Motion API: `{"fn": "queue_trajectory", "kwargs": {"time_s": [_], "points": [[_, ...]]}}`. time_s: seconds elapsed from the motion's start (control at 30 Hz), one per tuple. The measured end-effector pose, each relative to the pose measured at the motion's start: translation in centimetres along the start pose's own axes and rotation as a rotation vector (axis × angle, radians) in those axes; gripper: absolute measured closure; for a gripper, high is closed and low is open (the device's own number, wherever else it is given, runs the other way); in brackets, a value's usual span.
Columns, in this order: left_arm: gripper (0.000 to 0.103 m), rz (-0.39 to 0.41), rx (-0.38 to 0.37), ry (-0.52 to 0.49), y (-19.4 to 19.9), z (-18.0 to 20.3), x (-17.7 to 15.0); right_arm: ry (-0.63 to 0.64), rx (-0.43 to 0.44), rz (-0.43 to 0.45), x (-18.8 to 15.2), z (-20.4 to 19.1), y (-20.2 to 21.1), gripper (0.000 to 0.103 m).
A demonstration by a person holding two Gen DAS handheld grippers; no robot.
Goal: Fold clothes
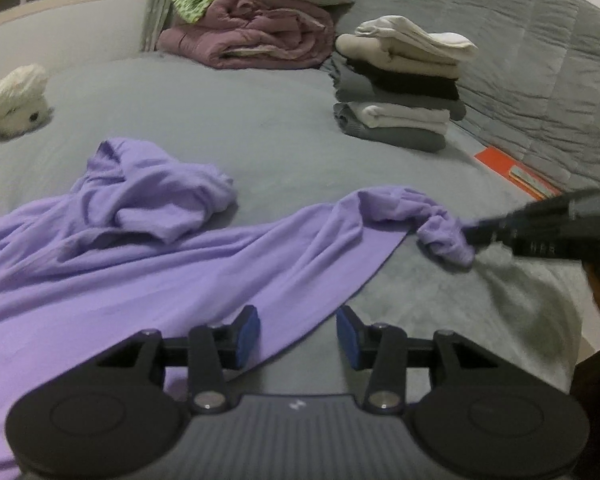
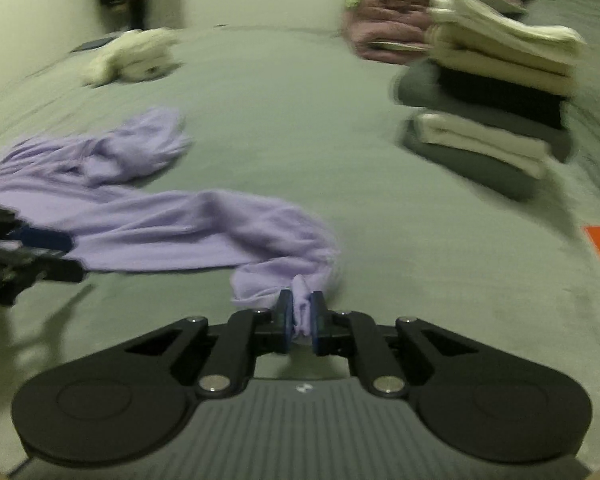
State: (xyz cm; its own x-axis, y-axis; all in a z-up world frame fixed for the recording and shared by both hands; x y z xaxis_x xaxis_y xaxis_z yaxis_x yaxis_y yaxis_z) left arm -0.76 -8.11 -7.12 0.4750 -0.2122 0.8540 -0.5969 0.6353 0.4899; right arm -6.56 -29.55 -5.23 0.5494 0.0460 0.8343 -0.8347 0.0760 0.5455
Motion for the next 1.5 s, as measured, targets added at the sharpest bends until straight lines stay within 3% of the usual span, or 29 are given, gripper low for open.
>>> {"fn": "queue_trajectory", "kwargs": {"time_s": [0.37,0.57,0.77,0.83,0.93,1.03,1.3,1.5], "points": [[0.074,0.037,-0.020,-0.103,-1.2,2.1,-0.1,-0.088,-0.244,0.066,2.5,9.6,-0.7,0.094],[0.075,0.041,-0.069,-0.132,-1.3,3.0,0.0,-0.160,-0.285,0.091,2.4,12.4,-1.9,0.094],[0.077,0.034,-0.070,-0.155,-2.1,3.3,-0.1,-0.196,-0.246,0.042,1.3,12.7,-3.1,0.093],[0.091,0.033,-0.073,-0.158,-2.3,3.4,-0.1,-0.220,-0.231,0.030,1.0,12.8,-3.0,0.090],[0.102,0.031,-0.080,-0.148,-2.5,3.4,0.0,-0.282,-0.214,0.022,0.7,13.5,-2.3,0.080],[0.103,0.033,-0.079,-0.138,-2.7,3.4,0.1,-0.375,-0.164,0.008,0.3,13.7,-1.6,0.069],[0.103,0.043,-0.098,-0.091,-2.2,3.5,0.3,-0.695,0.089,-0.058,-0.5,12.5,-0.5,0.068],[0.103,0.052,-0.112,-0.075,-1.7,3.7,0.4,-0.727,0.168,-0.118,-0.7,9.9,-2.1,0.068]]}}
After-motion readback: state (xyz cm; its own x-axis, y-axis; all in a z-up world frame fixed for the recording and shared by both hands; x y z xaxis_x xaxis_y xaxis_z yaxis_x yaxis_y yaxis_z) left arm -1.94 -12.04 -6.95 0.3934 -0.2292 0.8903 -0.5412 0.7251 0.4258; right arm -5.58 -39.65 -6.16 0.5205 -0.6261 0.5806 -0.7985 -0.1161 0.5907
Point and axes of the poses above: each gripper's, at about its wrist camera, not at the fingertips, and y roughly against the way its jaws point, z to its right, x to its top, the point moved 6 cm from there along -y, roughly the way its jaws point, and after that the axes turned 10 degrees about z, right-handed, at the moved point
